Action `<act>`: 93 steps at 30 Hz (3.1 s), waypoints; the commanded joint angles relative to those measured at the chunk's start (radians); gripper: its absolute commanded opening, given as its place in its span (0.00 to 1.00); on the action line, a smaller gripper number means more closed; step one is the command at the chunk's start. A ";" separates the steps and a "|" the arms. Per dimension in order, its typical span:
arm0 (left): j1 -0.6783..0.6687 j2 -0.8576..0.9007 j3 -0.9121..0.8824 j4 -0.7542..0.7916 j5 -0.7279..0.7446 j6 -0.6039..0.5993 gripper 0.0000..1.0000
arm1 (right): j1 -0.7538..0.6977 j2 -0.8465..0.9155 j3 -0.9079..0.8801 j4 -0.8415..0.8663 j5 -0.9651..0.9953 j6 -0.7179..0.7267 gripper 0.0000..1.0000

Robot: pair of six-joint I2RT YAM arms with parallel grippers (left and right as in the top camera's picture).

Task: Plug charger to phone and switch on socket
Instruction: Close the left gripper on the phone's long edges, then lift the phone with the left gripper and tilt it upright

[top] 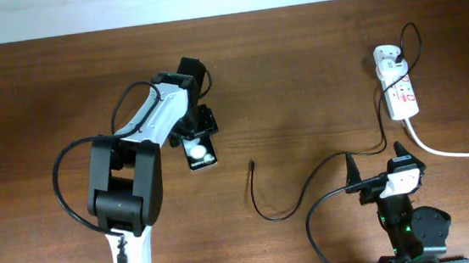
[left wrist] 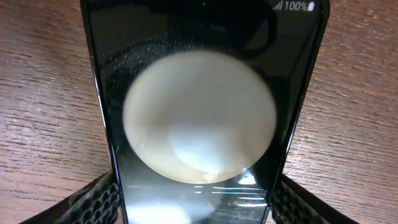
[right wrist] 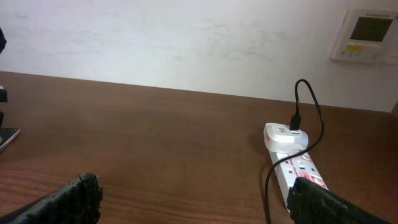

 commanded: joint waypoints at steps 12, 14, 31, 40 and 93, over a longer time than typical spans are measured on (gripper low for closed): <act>-0.003 0.071 -0.028 0.016 0.032 -0.002 0.00 | 0.010 -0.008 -0.005 -0.005 -0.019 0.004 0.99; -0.003 0.068 0.036 -0.031 0.031 -0.001 0.00 | 0.010 -0.008 -0.005 -0.005 -0.019 0.004 0.99; 0.053 0.067 0.256 -0.166 0.322 0.037 0.00 | 0.010 -0.008 -0.005 -0.005 -0.019 0.004 0.99; 0.206 0.067 0.256 -0.164 0.902 0.037 0.00 | 0.010 -0.007 -0.005 -0.005 -0.019 0.004 0.99; 0.226 0.068 0.256 -0.162 1.573 -0.388 0.00 | 0.010 -0.008 -0.005 -0.005 -0.019 0.004 0.99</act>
